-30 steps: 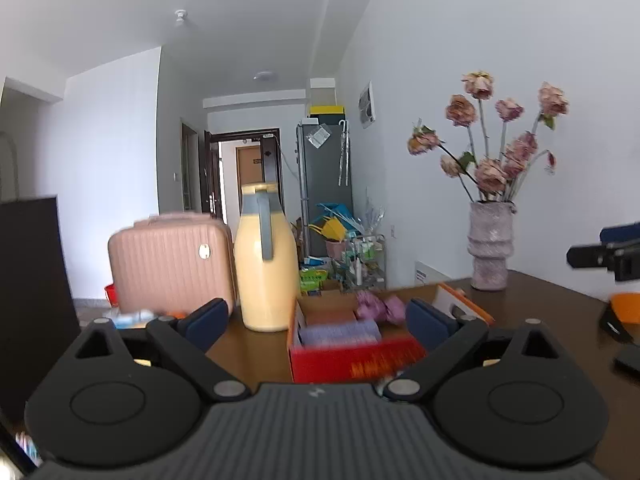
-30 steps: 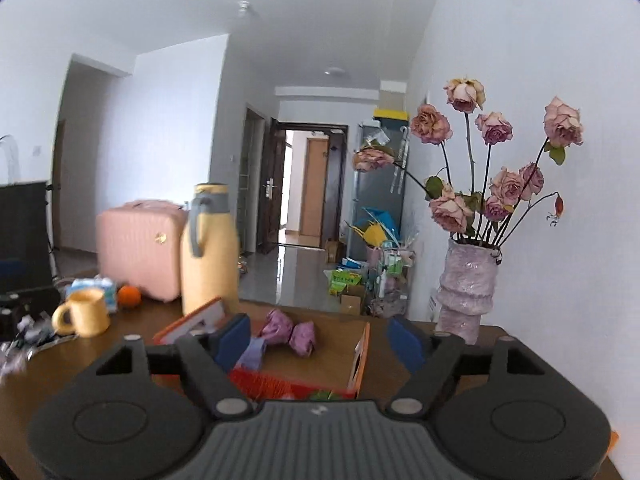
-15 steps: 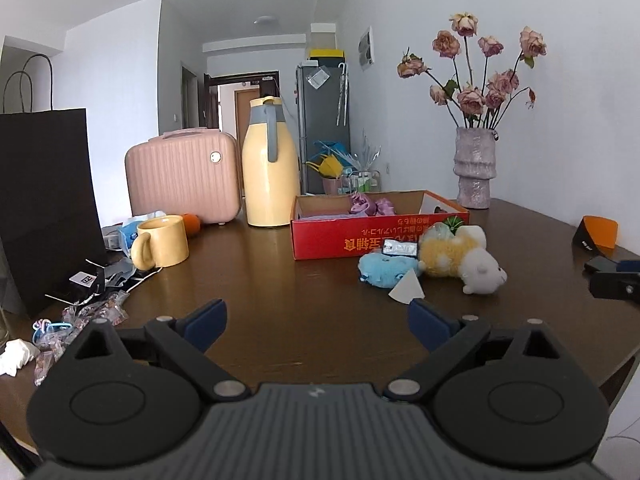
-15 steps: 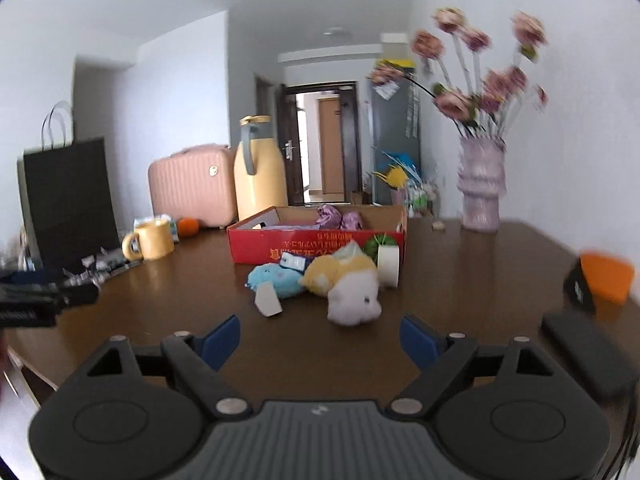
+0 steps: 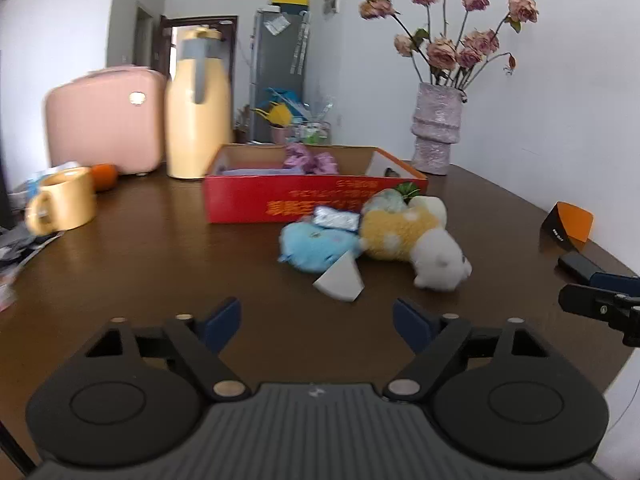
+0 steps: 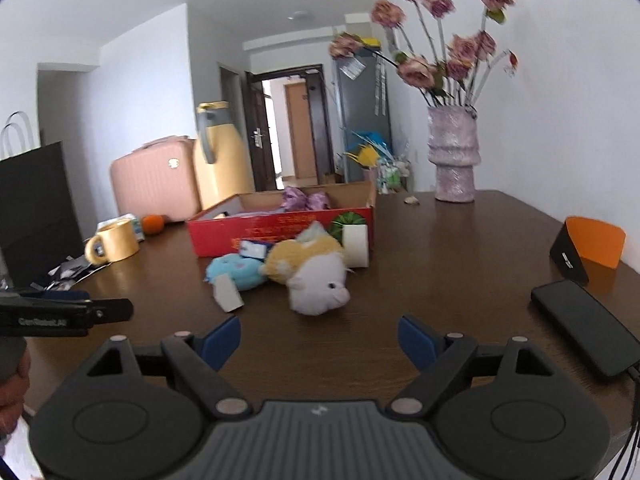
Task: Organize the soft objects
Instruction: 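Close the right gripper on the white sponge cylinder while the left grips the white sponge wedge, then carry both white sponges into the box and open both grippers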
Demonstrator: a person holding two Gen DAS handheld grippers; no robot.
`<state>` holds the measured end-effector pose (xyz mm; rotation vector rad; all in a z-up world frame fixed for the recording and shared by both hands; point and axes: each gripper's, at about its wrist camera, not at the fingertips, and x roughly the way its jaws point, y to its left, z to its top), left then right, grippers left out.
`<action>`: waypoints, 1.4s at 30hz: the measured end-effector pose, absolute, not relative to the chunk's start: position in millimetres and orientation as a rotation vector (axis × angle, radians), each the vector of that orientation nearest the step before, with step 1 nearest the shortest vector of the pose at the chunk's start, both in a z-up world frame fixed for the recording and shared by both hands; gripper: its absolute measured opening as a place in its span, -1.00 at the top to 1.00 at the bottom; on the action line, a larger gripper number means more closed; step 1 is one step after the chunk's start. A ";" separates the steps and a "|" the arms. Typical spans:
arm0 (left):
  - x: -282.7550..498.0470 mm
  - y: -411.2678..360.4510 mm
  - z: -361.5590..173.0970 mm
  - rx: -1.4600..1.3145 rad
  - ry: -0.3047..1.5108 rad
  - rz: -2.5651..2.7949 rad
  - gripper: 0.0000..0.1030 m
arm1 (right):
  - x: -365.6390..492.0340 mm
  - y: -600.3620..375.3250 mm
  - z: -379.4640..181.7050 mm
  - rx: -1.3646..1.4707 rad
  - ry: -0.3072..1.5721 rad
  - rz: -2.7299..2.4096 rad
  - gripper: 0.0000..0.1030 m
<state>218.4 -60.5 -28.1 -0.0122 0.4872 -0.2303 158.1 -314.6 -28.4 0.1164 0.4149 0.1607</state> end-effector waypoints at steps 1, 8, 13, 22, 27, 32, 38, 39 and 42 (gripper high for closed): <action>230.7 -66.3 -30.2 -0.012 0.488 -0.233 -0.57 | 164.8 -317.5 -28.2 0.122 0.419 0.154 -0.62; 306.9 -88.3 -55.5 -0.053 0.599 -0.199 -0.38 | 236.5 -324.3 -24.4 0.119 0.439 0.151 -0.45; 331.5 -93.0 -71.2 -0.057 0.624 -0.195 -0.04 | 312.6 -325.1 -18.9 0.120 0.440 0.166 -0.35; 328.7 -82.3 -71.8 -0.137 0.595 -0.274 0.46 | 422.9 -320.2 -51.1 0.148 0.563 0.109 0.45; 318.5 -82.5 -65.8 -0.104 0.555 -0.270 0.50 | 417.7 -319.2 -50.4 0.139 0.522 0.077 0.47; 282.5 -71.9 -48.6 -0.109 0.509 -0.271 0.50 | 374.3 -320.7 -25.8 0.132 0.448 0.084 0.47; 231.5 -62.6 -19.0 -0.094 0.446 -0.268 0.49 | 286.6 -308.3 -4.8 0.137 0.409 0.187 0.46; 224.7 -62.0 -14.8 -0.091 0.434 -0.269 0.49 | 270.7 -306.6 -4.2 0.157 0.413 0.210 0.46; 204.5 -62.3 -2.9 -0.082 0.403 -0.273 0.49 | 231.7 -302.0 -3.0 0.202 0.417 0.263 0.46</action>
